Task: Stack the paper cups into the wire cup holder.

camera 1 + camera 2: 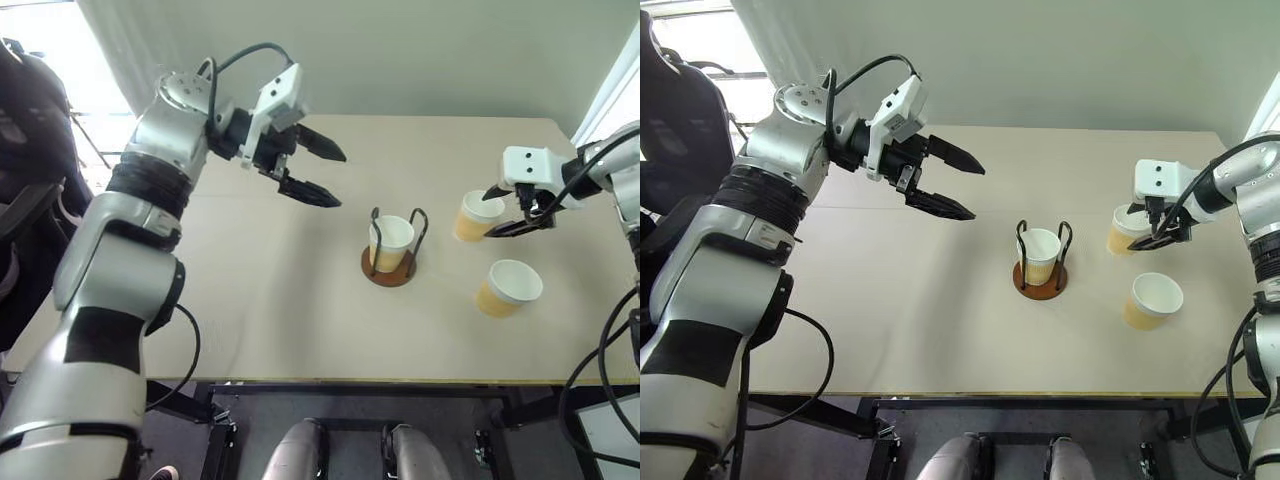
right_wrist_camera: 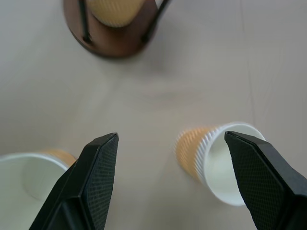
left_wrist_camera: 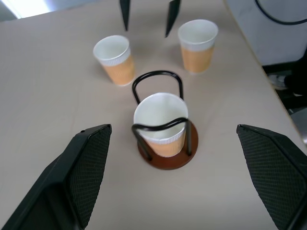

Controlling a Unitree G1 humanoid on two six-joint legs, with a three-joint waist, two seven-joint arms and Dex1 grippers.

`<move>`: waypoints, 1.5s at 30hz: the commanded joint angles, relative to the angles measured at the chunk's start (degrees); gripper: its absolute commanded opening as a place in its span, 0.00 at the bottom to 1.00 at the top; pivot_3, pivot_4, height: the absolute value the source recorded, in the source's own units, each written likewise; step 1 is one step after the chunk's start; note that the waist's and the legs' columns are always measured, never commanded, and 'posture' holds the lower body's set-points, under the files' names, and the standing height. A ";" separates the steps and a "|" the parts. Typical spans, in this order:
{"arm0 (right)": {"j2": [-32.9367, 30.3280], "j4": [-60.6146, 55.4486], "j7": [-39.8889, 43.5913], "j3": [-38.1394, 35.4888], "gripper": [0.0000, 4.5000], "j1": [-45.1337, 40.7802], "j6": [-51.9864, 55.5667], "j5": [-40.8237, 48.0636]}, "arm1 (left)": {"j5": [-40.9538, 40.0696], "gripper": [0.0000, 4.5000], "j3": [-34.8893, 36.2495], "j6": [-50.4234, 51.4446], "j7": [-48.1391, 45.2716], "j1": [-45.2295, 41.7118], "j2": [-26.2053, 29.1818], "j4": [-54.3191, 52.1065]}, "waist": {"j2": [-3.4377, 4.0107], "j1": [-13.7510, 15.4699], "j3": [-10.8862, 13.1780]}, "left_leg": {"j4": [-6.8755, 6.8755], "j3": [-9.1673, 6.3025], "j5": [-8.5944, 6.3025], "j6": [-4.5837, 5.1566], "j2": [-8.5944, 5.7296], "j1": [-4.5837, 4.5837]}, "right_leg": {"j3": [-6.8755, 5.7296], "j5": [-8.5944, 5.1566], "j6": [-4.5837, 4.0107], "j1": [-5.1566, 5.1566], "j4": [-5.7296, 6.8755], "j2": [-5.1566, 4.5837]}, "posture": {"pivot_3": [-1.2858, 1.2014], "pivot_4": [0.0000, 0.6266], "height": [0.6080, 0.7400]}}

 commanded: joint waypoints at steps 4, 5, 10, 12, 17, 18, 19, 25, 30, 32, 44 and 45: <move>2.46 8.58 -6.71 0.48 0.81 -5.15 -6.89 -6.42 | -5.64 1.00 1.81 3.82 -1.66 -0.92 0.43 -3.11 | 0.01 -0.27 0.00 | -0.03 -0.03 0.00 -0.03 0.02 0.04 | -0.02 0.02 -0.01 0.00 0.02 -0.02 | 0.52 0.24 1.00; 2.83 9.52 -7.08 0.38 0.81 -5.53 -7.35 -6.91 | -5.59 1.00 2.14 4.05 -1.66 -0.98 0.28 -2.85 | 0.01 -0.30 0.00 | -0.07 -0.01 0.01 -0.03 0.02 0.05 | -0.03 0.02 -0.03 0.00 0.00 -0.02 | 0.52 0.24 1.00; 4.13 13.16 -9.89 1.48 0.81 -6.24 -11.15 -10.83 | -4.82 1.00 2.47 4.28 -1.66 -0.66 0.42 -2.72 | 0.01 -0.28 0.01 | -0.10 -0.04 -0.01 -0.05 0.00 0.04 | -0.06 0.02 -0.03 0.01 -0.05 -0.07 | 0.52 0.24 1.00; 4.42 14.15 -10.63 1.98 0.81 -6.33 -12.39 -12.03 | -4.61 1.00 2.53 4.22 -1.66 -0.50 0.55 -2.88 | 0.02 -0.23 0.01 | -0.12 -0.03 -0.03 -0.06 -0.02 0.03 | -0.08 0.02 -0.03 0.00 -0.05 -0.08 | 0.52 0.24 1.00; 5.45 17.36 -14.45 3.25 0.81 -6.92 -14.72 -15.51 | -4.63 1.00 2.64 4.40 -1.66 -0.21 0.73 -3.34 | 0.02 -0.20 0.01 | -0.13 -0.03 -0.07 -0.08 -0.03 0.02 | -0.12 0.02 -0.04 0.00 -0.06 -0.13 | 0.52 0.24 1.00; 5.60 18.07 -15.28 3.57 0.81 -6.96 -15.16 -16.35 | -4.64 1.00 2.66 4.42 -1.66 -0.15 0.75 -3.46 | 0.02 -0.19 0.01 | -0.13 -0.04 -0.08 -0.09 -0.02 0.02 | -0.12 0.02 -0.04 0.00 -0.06 -0.14 | 0.52 0.24 1.00; 5.77 18.78 -16.06 3.78 0.81 -7.04 -15.51 -17.07 | -4.62 1.00 2.67 4.37 -1.66 -0.10 0.76 -3.50 | 0.02 -0.23 0.01 | -0.13 -0.05 -0.09 -0.10 -0.02 0.02 | -0.12 0.02 -0.04 0.00 -0.06 -0.15 | 0.52 0.24 1.00; 6.48 21.68 -17.97 4.06 0.81 -7.81 -16.53 -18.88 | -4.41 1.00 2.77 4.02 -1.66 0.02 0.79 -3.47 | 0.03 -0.19 0.02 | -0.15 -0.02 -0.11 -0.12 -0.03 0.02 | -0.16 0.02 -0.04 0.00 -0.06 -0.17 | 0.52 0.24 1.00; 7.11 23.10 -19.14 4.26 0.81 -8.27 -16.86 -20.00 | -4.09 1.00 2.99 3.73 -1.66 0.29 0.85 -3.47 | 0.04 -0.21 0.02 | -0.15 -0.06 -0.17 -0.16 -0.03 0.02 | -0.17 0.01 -0.05 0.00 -0.09 -0.19 | 0.52 0.24 1.00; 7.32 23.41 -19.46 4.28 0.81 -8.39 -16.96 -20.36 | -3.99 1.00 3.07 3.72 -1.66 0.37 0.88 -3.54 | 0.04 -0.22 0.02 | -0.16 -0.07 -0.19 -0.19 -0.03 0.02 | -0.18 0.01 -0.05 0.00 -0.08 -0.19 | 0.52 0.24 1.00; 9.29 24.40 -19.99 5.73 0.01 -8.82 -18.14 -22.83 | -3.87 1.00 3.99 2.70 -1.66 1.64 0.75 -3.93 | 0.04 -0.23 0.02 | -0.20 -0.04 -0.37 -0.40 -0.03 0.02 | -0.20 0.00 -0.07 -0.01 -0.10 -0.20 | 0.52 0.24 1.00; 9.29 24.29 -19.67 5.72 0.01 -8.77 -18.26 -22.71 | -3.81 1.00 4.18 2.45 -1.66 1.90 0.70 -3.93 | 0.04 -0.21 0.02 | -0.20 -0.03 -0.38 -0.40 -0.03 0.02 | -0.20 0.00 -0.07 -0.01 -0.10 -0.20 | 0.52 0.24 1.00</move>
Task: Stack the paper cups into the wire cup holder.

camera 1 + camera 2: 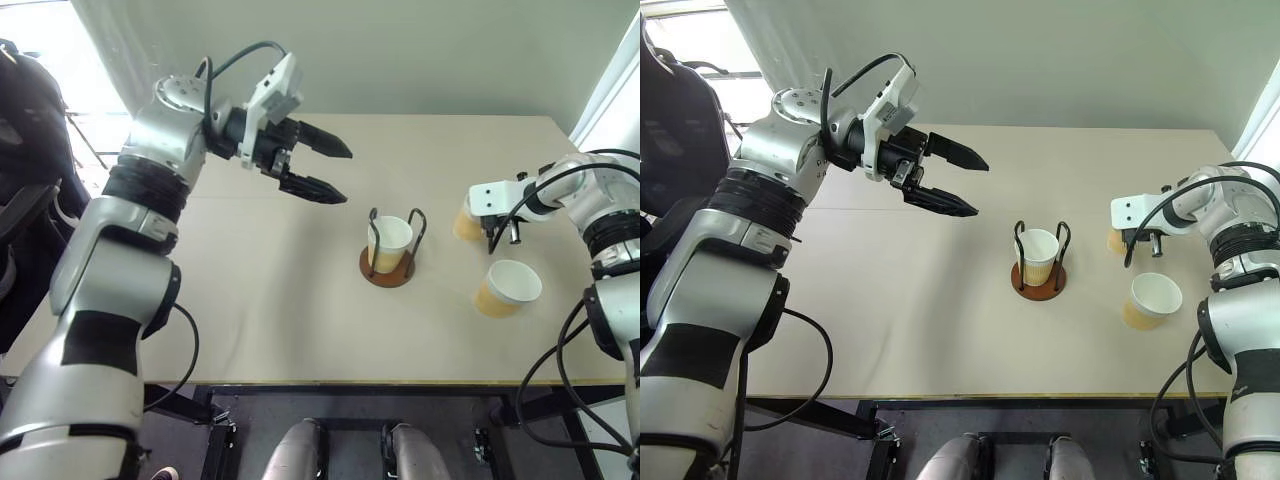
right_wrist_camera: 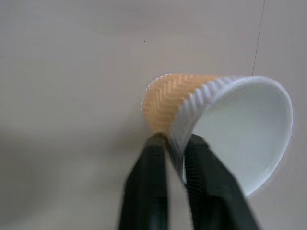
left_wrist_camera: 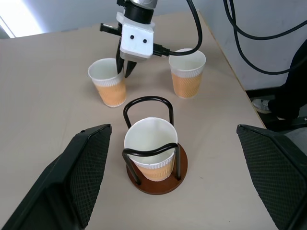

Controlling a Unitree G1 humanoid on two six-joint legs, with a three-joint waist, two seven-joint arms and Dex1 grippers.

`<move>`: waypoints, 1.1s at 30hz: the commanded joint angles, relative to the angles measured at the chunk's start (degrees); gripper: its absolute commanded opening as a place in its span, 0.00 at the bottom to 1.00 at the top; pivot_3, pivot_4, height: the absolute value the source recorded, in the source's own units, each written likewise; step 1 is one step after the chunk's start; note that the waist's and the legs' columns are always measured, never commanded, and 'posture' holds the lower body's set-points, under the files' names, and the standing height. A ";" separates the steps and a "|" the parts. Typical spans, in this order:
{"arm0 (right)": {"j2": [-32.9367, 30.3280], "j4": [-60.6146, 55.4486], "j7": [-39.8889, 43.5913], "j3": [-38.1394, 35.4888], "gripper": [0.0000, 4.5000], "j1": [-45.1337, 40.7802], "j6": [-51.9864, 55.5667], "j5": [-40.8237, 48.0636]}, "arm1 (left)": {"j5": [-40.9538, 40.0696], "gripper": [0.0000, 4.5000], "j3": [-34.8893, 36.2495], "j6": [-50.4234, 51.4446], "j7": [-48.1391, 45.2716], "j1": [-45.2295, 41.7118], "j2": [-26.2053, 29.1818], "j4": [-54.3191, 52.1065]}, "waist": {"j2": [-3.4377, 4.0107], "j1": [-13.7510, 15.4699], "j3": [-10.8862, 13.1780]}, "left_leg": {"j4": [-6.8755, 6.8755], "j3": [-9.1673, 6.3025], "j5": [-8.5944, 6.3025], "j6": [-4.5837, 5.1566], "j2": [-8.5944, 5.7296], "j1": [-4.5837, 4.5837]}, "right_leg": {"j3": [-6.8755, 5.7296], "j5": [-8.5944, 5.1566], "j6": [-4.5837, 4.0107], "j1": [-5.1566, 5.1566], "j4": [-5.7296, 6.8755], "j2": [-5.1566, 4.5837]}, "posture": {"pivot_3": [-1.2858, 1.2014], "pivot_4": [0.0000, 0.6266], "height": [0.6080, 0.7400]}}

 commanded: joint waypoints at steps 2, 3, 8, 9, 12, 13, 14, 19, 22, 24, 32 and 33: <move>-0.41 -1.02 1.01 -0.05 0.01 -1.86 -0.85 0.10 | -0.10 1.00 2.42 -1.36 -1.66 0.36 0.48 -1.41 | 0.00 0.03 0.00 | 0.00 -0.01 -0.01 0.00 0.00 0.00 | 0.00 0.00 0.00 0.00 0.00 0.00 | 0.52 0.24 1.00; -0.52 -1.28 1.46 -0.14 0.01 -1.77 -0.97 0.29 | -0.27 1.00 2.55 -1.41 -1.66 0.57 0.54 -1.19 | 0.00 0.05 0.00 | -0.01 -0.01 -0.01 0.00 0.00 0.00 | 0.00 0.00 0.00 0.00 0.00 0.00 | 0.52 0.24 1.00; -1.44 -4.03 5.79 -1.15 0.01 -0.94 -1.31 2.06 | -2.58 1.00 2.47 -0.62 -1.66 1.97 1.88 -1.86 | 0.00 -0.02 0.00 | -0.01 -0.02 -0.03 0.01 0.00 0.00 | -0.01 -0.01 -0.02 0.00 0.00 0.00 | 0.52 0.24 1.00; -1.74 -5.06 7.07 -1.40 0.01 -0.71 -1.22 2.62 | -3.35 1.00 2.92 -0.50 -1.66 2.30 1.99 -1.92 | 0.01 -0.02 0.00 | -0.02 -0.02 -0.03 0.01 0.00 0.00 | -0.01 -0.02 -0.03 -0.01 0.00 -0.01 | 0.52 0.24 1.00; -3.52 -10.11 12.78 -2.13 0.01 0.47 -1.00 4.92 | -4.99 1.00 4.23 -0.90 -1.66 3.66 2.42 -1.45 | 0.00 -0.01 0.00 | -0.02 -0.03 -0.04 0.00 0.01 0.00 | -0.03 -0.03 -0.05 -0.01 0.01 -0.01 | 0.52 0.24 1.00; -4.02 -11.79 14.26 -2.41 0.01 0.91 -0.64 5.69 | -5.30 1.00 4.45 -1.08 -1.66 4.10 2.56 -1.44 | 0.00 0.01 0.00 | -0.02 -0.05 -0.04 0.00 0.00 -0.01 | -0.03 -0.04 -0.07 -0.01 0.00 0.00 | 0.52 0.24 1.00; -4.43 -13.55 15.66 -2.83 0.01 1.40 0.11 6.55 | -5.44 1.00 4.68 -1.20 -1.66 4.48 2.67 -1.37 | 0.00 0.01 0.00 | -0.03 -0.05 -0.04 0.00 0.00 -0.02 | -0.04 -0.05 -0.08 -0.01 0.00 0.00 | 0.52 0.24 1.00; -7.65 -24.39 21.11 -4.83 0.01 2.82 3.77 10.01 | -5.10 1.00 5.82 -1.54 -1.66 6.53 3.25 -0.87 | 0.01 -0.03 0.00 | -0.02 -0.04 -0.01 0.06 0.00 -0.03 | -0.03 -0.08 -0.12 -0.01 0.00 0.00 | 0.52 0.24 1.00; -8.69 -28.41 21.98 -5.50 0.01 3.12 5.79 10.85 | -4.86 1.00 6.18 -1.76 -1.66 7.45 3.16 -1.01 | 0.00 -0.05 0.00 | -0.02 -0.04 0.02 0.07 0.00 -0.03 | -0.04 -0.12 -0.16 -0.01 0.00 0.00 | 0.52 0.24 1.00; -9.15 -30.45 22.22 -6.01 0.01 3.04 7.03 11.26 | -4.60 1.00 6.53 -1.89 -1.66 7.87 2.99 -0.86 | 0.00 -0.08 0.00 | -0.01 -0.03 0.05 0.09 0.00 -0.01 | -0.04 -0.13 -0.18 -0.01 0.01 0.00 | 0.52 0.24 1.00; -10.07 -38.18 23.46 -7.43 0.01 3.43 12.08 13.92 | -4.16 1.00 7.35 -2.48 -1.66 9.10 2.55 -0.92 | 0.00 -0.09 0.00 | -0.02 -0.03 0.22 0.16 -0.01 -0.01 | -0.03 -0.17 -0.19 -0.01 0.04 0.00 | 0.52 0.24 1.00; -10.17 -39.28 23.48 -7.66 0.01 3.14 12.64 14.17 | -4.03 1.00 7.40 -2.68 -1.66 9.25 2.48 -0.86 | 0.00 -0.09 0.00 | -0.02 -0.02 0.24 0.18 -0.01 -0.01 | -0.03 -0.17 -0.19 -0.01 0.04 0.00 | 0.52 0.24 1.00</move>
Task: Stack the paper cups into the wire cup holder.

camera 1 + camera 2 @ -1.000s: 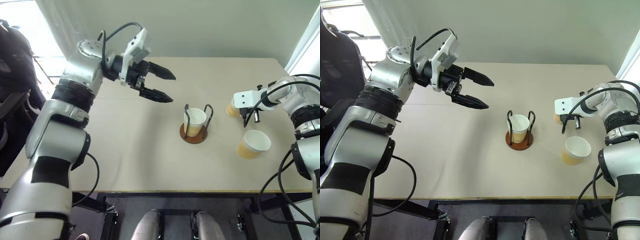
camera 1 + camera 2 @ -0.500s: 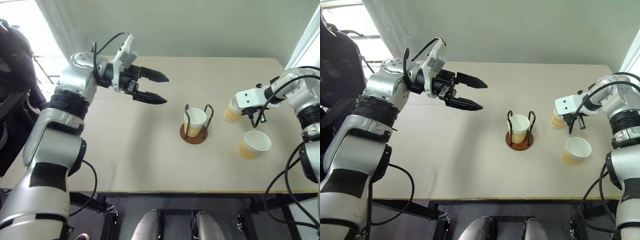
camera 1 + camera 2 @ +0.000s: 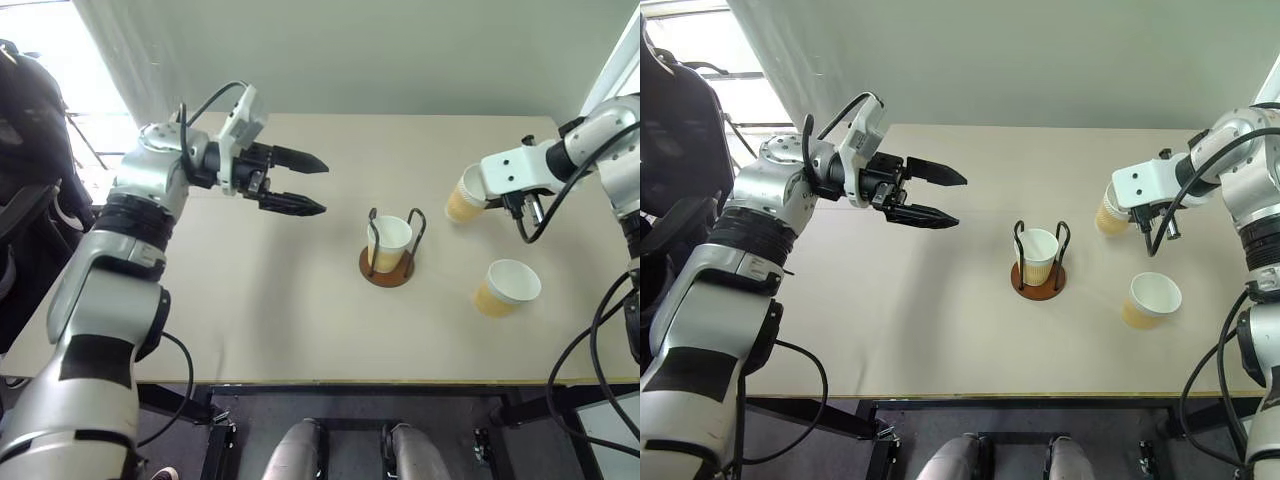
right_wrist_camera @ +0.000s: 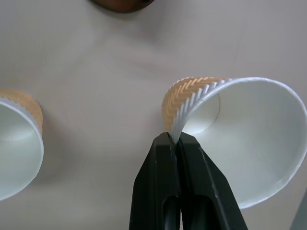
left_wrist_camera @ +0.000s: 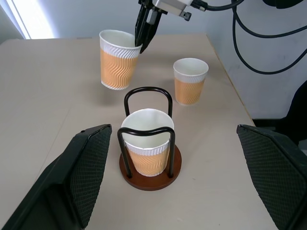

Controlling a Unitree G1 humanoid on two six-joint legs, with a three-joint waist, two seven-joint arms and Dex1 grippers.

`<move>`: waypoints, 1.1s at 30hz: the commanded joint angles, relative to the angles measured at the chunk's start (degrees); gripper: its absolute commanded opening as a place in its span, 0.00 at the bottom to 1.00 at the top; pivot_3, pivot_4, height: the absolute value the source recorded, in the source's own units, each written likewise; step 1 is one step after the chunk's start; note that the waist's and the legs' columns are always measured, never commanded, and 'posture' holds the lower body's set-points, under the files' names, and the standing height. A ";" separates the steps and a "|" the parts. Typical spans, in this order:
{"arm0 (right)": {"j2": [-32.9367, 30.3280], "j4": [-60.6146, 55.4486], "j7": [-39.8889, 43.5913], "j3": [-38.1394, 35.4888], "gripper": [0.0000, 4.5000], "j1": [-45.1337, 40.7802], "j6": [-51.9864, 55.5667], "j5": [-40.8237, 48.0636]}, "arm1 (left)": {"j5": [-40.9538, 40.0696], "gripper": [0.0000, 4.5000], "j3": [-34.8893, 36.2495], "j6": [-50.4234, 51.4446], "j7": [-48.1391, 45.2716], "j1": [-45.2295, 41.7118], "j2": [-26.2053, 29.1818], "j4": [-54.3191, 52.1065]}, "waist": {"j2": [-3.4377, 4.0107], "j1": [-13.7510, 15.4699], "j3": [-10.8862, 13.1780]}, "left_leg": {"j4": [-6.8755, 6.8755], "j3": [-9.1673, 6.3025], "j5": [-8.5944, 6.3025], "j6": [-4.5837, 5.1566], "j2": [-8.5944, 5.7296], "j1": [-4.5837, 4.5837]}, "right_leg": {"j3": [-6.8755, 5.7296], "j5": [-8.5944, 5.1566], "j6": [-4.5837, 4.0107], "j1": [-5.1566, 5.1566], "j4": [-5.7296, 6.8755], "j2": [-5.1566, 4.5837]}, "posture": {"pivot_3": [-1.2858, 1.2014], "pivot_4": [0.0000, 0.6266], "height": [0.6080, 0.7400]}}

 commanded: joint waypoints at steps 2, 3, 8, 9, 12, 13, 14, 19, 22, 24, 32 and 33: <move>-1.22 -6.22 0.82 -3.10 0.01 -1.66 2.81 1.99 | 0.07 1.00 1.69 -1.21 -1.66 0.07 -0.02 -0.74 | 0.00 0.01 0.00 | 0.00 -0.01 0.03 0.03 0.00 0.00 | 0.00 0.00 0.00 0.00 0.00 0.00 | 0.52 0.24 1.00; -1.18 -7.79 1.01 -3.47 0.01 -2.00 3.68 2.43 | 0.09 1.00 1.59 -1.17 -1.66 0.18 -0.05 -0.70 | 0.00 0.00 0.00 | 0.00 0.00 0.03 0.04 0.00 0.00 | 0.00 0.00 0.00 0.00 0.00 0.00 | 0.52 0.24 1.00; -0.84 -15.59 2.73 -4.75 0.01 -2.91 9.33 4.96 | -0.01 1.00 1.27 -1.17 -1.66 0.73 -0.26 -0.66 | 0.00 0.00 0.00 | -0.02 0.01 0.03 0.05 0.00 -0.01 | 0.00 -0.03 0.03 0.00 -0.01 0.00 | 0.52 0.24 1.00; -0.87 -16.57 2.88 -4.83 0.01 -2.91 10.07 5.28 | 0.01 1.00 1.25 -1.21 -1.66 0.77 -0.29 -0.61 | 0.00 0.01 0.00 | -0.03 0.01 0.03 0.05 0.00 -0.01 | 0.00 -0.04 0.04 0.00 -0.02 0.01 | 0.52 0.24 1.00; -0.65 -20.49 3.62 -5.27 0.01 -3.07 12.86 6.53 | 0.21 1.00 1.15 -1.52 -1.66 0.73 -0.55 -0.04 | 0.00 0.04 0.00 | -0.03 0.01 0.03 0.06 -0.02 -0.01 | 0.00 -0.08 0.05 0.00 -0.02 0.01 | 0.52 0.24 1.00; -0.51 -21.78 3.81 -5.37 0.01 -3.16 13.84 6.97 | 0.30 1.00 1.12 -1.65 -1.66 0.66 -0.68 0.20 | 0.00 0.04 0.00 | -0.02 0.00 0.03 0.06 -0.02 -0.02 | 0.00 -0.08 0.05 0.00 -0.03 0.01 | 0.52 0.24 1.00; -0.30 -23.33 4.06 -5.45 0.01 -3.22 15.05 7.57 | 0.35 1.00 1.09 -1.70 -1.66 0.57 -0.84 0.41 | 0.00 0.03 0.00 | -0.02 -0.01 0.03 0.06 -0.02 -0.03 | 0.01 -0.08 0.06 0.00 -0.03 0.01 | 0.52 0.24 1.00; 0.29 -29.84 5.21 -5.26 0.01 -2.08 20.09 10.34 | 0.39 1.00 0.95 -1.96 -1.66 0.20 -1.47 1.13 | 0.00 0.02 0.00 | -0.03 -0.01 0.04 0.05 -0.02 -0.03 | 0.01 -0.10 0.07 -0.01 -0.01 0.04 | 0.52 0.24 1.00; 0.35 -32.49 5.48 -4.80 0.01 -0.96 22.00 11.53 | 0.50 1.00 0.95 -2.11 -1.66 0.04 -1.71 1.49 | -0.01 0.07 0.00 | -0.02 -0.04 0.05 0.06 -0.02 -0.04 | 0.03 -0.12 0.08 0.00 -0.02 0.05 | 0.52 0.24 1.00; 0.60 -34.09 5.47 -4.40 0.01 -0.14 23.08 12.25 | 0.54 1.00 0.89 -2.18 -1.66 -0.04 -1.74 1.60 | -0.01 0.07 0.00 | -0.01 -0.03 0.06 0.06 -0.03 -0.05 | 0.04 -0.12 0.09 0.00 -0.02 0.06 | 0.52 0.24 1.00; 1.22 -34.54 5.08 -2.64 0.01 1.59 21.64 12.04 | 0.40 1.00 0.83 -2.13 -1.66 -0.01 -1.34 1.17 | -0.01 0.06 0.00 | 0.00 -0.05 0.12 0.01 -0.01 -0.06 | 0.09 -0.13 0.10 -0.01 0.00 0.14 | 0.52 0.24 1.00; 1.32 -34.50 5.11 -2.52 0.01 1.60 21.51 12.07 | 0.40 1.00 0.85 -2.12 -1.66 0.03 -1.28 1.10 | -0.01 0.07 0.00 | 0.00 -0.04 0.12 0.02 -0.01 -0.06 | 0.09 -0.13 0.10 -0.01 0.00 0.15 | 0.52 0.24 1.00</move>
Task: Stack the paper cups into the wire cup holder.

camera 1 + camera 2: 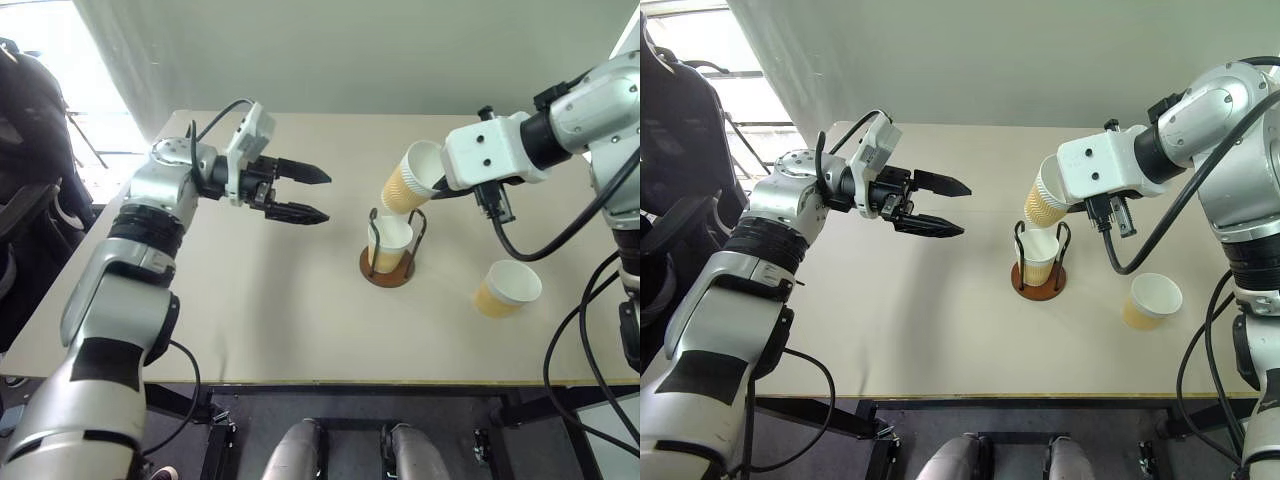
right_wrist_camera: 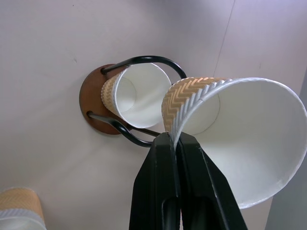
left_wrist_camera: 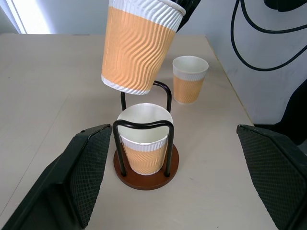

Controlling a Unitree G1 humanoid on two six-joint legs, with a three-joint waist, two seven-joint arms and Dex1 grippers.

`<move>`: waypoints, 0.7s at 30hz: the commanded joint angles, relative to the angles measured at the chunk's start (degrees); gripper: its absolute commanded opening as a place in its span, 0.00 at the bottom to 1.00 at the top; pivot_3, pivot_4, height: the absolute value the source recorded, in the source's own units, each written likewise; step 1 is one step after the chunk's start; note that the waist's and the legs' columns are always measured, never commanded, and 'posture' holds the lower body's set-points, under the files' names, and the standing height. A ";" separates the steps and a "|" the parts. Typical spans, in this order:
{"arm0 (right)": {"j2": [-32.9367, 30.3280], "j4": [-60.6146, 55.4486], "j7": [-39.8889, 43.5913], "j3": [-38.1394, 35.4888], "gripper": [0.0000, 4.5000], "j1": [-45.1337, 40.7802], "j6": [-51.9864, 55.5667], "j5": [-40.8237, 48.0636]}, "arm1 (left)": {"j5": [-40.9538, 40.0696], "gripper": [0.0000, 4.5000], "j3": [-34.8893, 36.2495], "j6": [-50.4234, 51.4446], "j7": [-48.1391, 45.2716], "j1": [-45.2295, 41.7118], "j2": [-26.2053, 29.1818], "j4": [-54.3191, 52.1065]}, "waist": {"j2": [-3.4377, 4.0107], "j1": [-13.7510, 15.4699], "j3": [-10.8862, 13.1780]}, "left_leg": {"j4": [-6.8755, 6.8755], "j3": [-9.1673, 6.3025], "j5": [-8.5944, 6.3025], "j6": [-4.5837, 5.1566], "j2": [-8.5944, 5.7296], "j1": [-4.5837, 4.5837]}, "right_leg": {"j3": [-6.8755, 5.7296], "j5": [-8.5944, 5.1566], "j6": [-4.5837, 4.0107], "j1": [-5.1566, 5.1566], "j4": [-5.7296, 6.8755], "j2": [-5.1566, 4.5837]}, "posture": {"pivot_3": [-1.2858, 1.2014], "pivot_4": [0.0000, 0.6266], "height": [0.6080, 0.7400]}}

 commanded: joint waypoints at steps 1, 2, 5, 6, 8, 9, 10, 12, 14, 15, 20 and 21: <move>0.03 -1.00 -0.12 0.08 0.01 -0.44 -1.09 -0.08 | -0.08 1.00 0.84 -0.73 -1.66 -1.15 0.85 -1.17 | 0.00 -0.01 0.00 | 0.01 -0.02 0.00 0.00 0.01 0.00 | 0.03 0.00 0.00 0.00 0.00 0.00 | 0.52 0.24 1.00; 0.11 -1.01 -0.06 0.23 0.01 -0.39 -1.23 -0.04 | -0.08 1.00 0.84 -0.70 -1.66 -1.09 0.91 -1.24 | 0.00 -0.02 0.00 | 0.00 -0.01 0.01 -0.01 0.00 0.00 | 0.03 0.00 0.00 0.00 0.01 0.02 | 0.52 0.24 1.00; 0.23 -1.61 0.30 0.64 0.01 0.09 -1.32 0.33 | -0.02 1.00 0.90 -0.74 -1.66 -1.07 0.95 -1.23 | 0.00 0.00 0.00 | 0.00 -0.02 0.02 -0.02 0.01 0.00 | 0.05 0.00 0.00 0.00 0.01 0.06 | 0.52 0.24 1.00; 0.28 -1.97 0.39 0.79 0.01 0.32 -1.22 0.53 | -0.01 1.00 0.92 -0.75 -1.66 -1.06 0.95 -1.24 | 0.00 0.02 0.00 | 0.00 -0.02 0.03 -0.02 0.01 0.00 | 0.05 0.00 0.00 0.00 0.01 0.08 | 0.52 0.24 1.00; 0.33 -2.51 0.44 1.10 0.01 0.67 -1.17 0.78 | 0.01 1.00 0.95 -0.75 -1.66 -1.06 0.95 -1.25 | 0.00 0.02 0.00 | 0.01 -0.07 0.04 -0.04 0.01 -0.02 | 0.07 0.00 0.00 0.00 0.00 0.10 | 0.52 0.24 1.00; 0.33 -2.70 0.44 1.25 0.01 0.82 -1.17 0.89 | 0.00 1.00 0.95 -0.74 -1.66 -1.04 0.95 -1.27 | 0.00 0.01 0.00 | 0.01 -0.11 0.04 -0.04 0.02 -0.03 | 0.07 0.00 0.00 0.00 0.00 0.09 | 0.52 0.24 1.00; 0.30 -2.86 0.45 1.42 0.01 0.96 -1.23 0.97 | -0.02 1.00 0.95 -0.74 -1.66 -1.02 0.96 -1.31 | 0.00 0.01 0.00 | 0.01 -0.11 0.04 -0.05 0.02 -0.03 | 0.08 0.00 0.00 -0.01 0.00 0.11 | 0.52 0.24 1.00; 0.28 -3.03 0.45 1.61 0.01 1.14 -1.32 1.03 | -0.02 1.00 0.93 -0.74 -1.66 -1.00 0.97 -1.35 | 0.00 0.01 0.00 | 0.00 -0.10 0.05 -0.06 0.02 -0.03 | 0.07 0.00 0.00 -0.01 0.01 0.16 | 0.52 0.24 1.00; 0.22 -3.03 0.45 1.78 0.01 1.23 -1.60 1.00 | -0.02 1.00 0.94 -0.77 -1.66 -0.99 0.96 -1.35 | 0.00 0.00 0.00 | 0.00 -0.10 0.05 -0.07 0.03 -0.04 | 0.08 0.00 0.00 -0.01 0.01 0.18 | 0.52 0.24 1.00; 0.17 -2.96 0.45 1.86 0.01 1.30 -1.86 0.91 | -0.01 1.00 0.96 -0.79 -1.66 -0.98 0.95 -1.35 | 0.00 0.01 0.00 | 0.00 -0.12 0.05 -0.07 0.04 -0.03 | 0.08 0.00 0.00 -0.01 0.01 0.18 | 0.52 0.24 1.00; -0.37 -2.45 0.45 2.11 0.01 1.64 -3.07 0.50 | -0.08 1.00 0.92 -0.74 -1.66 -0.90 1.01 -1.54 | 0.00 0.01 0.00 | 0.00 -0.14 0.06 -0.08 0.04 -0.04 | 0.08 0.01 -0.01 -0.01 0.01 0.23 | 0.52 0.24 1.00; -0.48 -2.42 0.45 2.19 0.01 1.72 -3.24 0.51 | -0.08 1.00 0.92 -0.71 -1.66 -0.89 1.01 -1.55 | 0.00 0.01 0.00 | 0.01 -0.16 0.06 -0.09 0.06 -0.05 | 0.10 0.01 -0.02 -0.01 0.01 0.21 | 0.52 0.24 1.00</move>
